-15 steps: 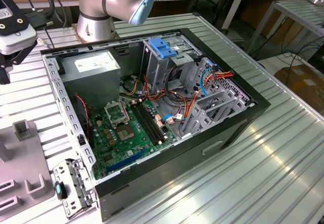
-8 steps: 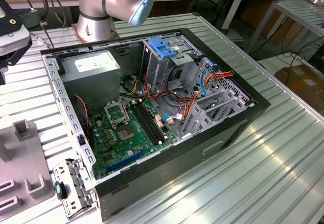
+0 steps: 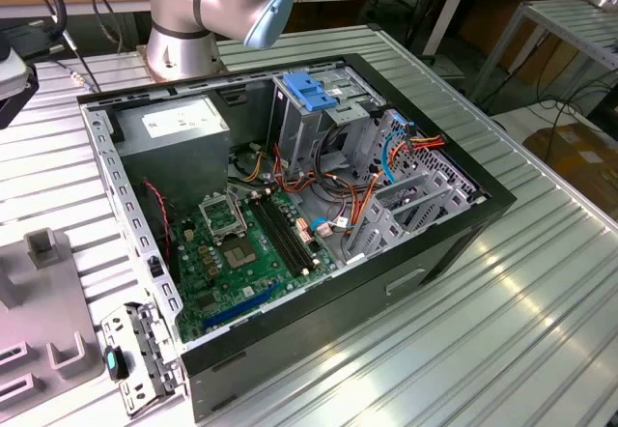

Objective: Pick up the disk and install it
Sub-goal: 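Reach for the disk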

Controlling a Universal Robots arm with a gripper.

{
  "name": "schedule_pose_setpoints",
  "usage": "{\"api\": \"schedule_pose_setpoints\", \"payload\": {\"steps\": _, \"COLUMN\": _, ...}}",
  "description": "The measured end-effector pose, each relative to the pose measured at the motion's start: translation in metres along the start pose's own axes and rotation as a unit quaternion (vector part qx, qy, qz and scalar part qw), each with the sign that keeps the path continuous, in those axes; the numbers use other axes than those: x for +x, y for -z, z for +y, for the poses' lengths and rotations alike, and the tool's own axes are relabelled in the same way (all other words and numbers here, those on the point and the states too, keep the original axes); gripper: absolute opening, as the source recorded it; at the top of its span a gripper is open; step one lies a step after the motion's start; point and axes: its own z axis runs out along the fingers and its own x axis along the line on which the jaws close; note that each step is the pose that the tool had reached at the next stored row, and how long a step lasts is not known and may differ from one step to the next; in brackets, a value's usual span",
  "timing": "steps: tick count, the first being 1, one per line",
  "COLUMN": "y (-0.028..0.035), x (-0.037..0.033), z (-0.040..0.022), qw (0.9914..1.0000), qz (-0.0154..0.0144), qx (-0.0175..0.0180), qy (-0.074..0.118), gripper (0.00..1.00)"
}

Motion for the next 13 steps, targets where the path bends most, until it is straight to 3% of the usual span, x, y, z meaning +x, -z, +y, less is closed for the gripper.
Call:
{"api": "schedule_pose_setpoints", "payload": {"steps": 6, "y": -0.0004, "x": 0.0062, "z": -0.0005, "qw": 1.0, "qz": 0.0, "qx": 0.0, "qy": 0.0, "gripper": 0.11}}
{"api": "schedule_pose_setpoints", "payload": {"steps": 11, "y": -0.0004, "x": 0.0068, "z": -0.0006, "qw": 1.0, "qz": 0.0, "qx": 0.0, "qy": 0.0, "gripper": 0.11}}
{"api": "schedule_pose_setpoints", "payload": {"steps": 13, "y": -0.0006, "x": 0.0105, "z": -0.0009, "qw": 1.0, "qz": 0.0, "qx": 0.0, "qy": 0.0, "gripper": 0.11}}
